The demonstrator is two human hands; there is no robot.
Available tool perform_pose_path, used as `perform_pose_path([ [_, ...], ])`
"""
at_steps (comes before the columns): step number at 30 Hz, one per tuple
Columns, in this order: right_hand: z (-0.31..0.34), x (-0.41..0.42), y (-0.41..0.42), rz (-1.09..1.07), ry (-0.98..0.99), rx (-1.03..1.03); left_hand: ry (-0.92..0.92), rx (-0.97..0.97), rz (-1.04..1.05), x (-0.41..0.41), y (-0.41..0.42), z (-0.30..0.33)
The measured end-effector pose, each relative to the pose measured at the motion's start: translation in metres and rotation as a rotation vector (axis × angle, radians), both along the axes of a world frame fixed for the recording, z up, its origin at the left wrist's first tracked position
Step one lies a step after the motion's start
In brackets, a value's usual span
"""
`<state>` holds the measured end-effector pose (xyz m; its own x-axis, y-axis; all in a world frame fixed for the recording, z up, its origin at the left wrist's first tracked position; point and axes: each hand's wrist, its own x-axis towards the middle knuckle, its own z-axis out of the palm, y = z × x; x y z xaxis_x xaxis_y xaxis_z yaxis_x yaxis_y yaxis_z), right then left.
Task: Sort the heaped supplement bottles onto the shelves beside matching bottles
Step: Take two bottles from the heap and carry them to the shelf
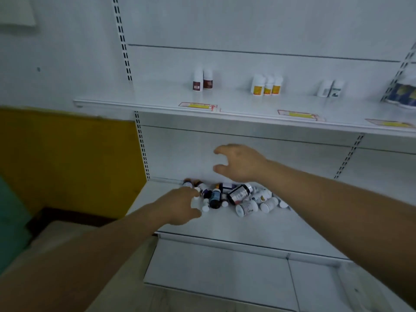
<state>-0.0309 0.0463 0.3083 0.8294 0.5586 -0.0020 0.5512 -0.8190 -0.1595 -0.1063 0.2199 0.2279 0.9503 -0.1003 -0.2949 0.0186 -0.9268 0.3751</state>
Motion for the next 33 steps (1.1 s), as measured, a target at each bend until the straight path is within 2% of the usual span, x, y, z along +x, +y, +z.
perform_pose_path([
  [6,-0.089,0.066,-0.014,-0.103,0.231,-0.009,0.161,-0.017,0.127,0.055,0.015,-0.074],
  [16,-0.233,0.165,0.021,-0.106,0.396,-0.046,0.14,-0.018,0.336,0.175,0.051,-0.173],
  [23,-0.298,0.215,0.064,-0.108,0.278,-0.003,0.057,-0.087,0.356,0.239,0.073,-0.245],
  [27,-0.322,0.238,0.084,-0.133,0.196,-0.156,0.121,-0.056,0.254,0.247,0.078,-0.277],
  [31,-0.329,0.246,0.092,-0.154,0.166,-0.196,-0.126,-0.219,0.441,0.253,0.083,-0.293],
  [33,-0.328,0.246,0.097,-0.196,0.14,-0.141,-0.187,-0.21,0.51,0.259,0.085,-0.296],
])
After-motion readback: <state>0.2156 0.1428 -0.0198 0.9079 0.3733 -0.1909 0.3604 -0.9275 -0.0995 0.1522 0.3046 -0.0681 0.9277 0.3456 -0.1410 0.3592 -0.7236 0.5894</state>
